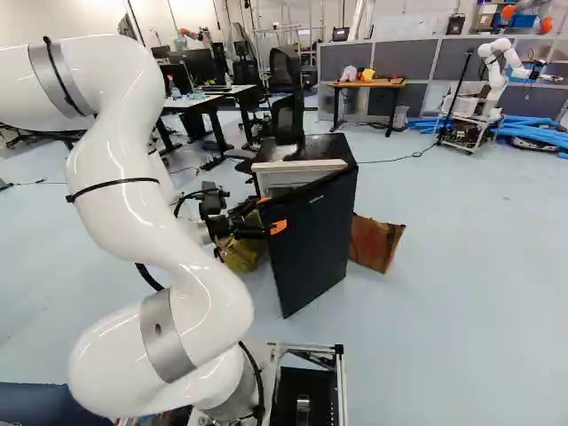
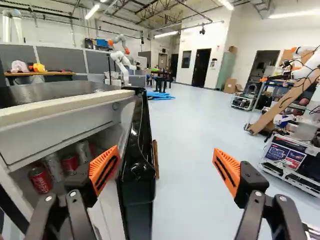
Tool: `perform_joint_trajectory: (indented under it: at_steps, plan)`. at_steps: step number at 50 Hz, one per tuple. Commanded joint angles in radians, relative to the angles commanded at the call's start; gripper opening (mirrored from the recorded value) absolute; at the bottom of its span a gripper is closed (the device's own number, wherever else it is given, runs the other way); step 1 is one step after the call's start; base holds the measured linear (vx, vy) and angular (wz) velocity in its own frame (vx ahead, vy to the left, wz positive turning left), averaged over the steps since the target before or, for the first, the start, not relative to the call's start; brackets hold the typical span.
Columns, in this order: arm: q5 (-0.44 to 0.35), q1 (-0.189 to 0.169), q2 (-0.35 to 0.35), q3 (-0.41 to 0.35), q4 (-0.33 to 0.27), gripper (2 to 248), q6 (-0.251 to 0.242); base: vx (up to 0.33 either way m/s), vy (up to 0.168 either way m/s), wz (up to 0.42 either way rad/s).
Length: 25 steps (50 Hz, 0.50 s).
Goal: Grab a drink from the fridge
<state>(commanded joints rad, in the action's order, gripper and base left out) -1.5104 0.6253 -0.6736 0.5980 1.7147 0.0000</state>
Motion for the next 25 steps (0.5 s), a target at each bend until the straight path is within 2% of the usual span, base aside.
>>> perform_joint_trajectory:
  at_steps: [25]
  plan:
    - [0.0,-0.012,0.007,-0.059,0.109,247,0.0,0.0,0.0,0.0]
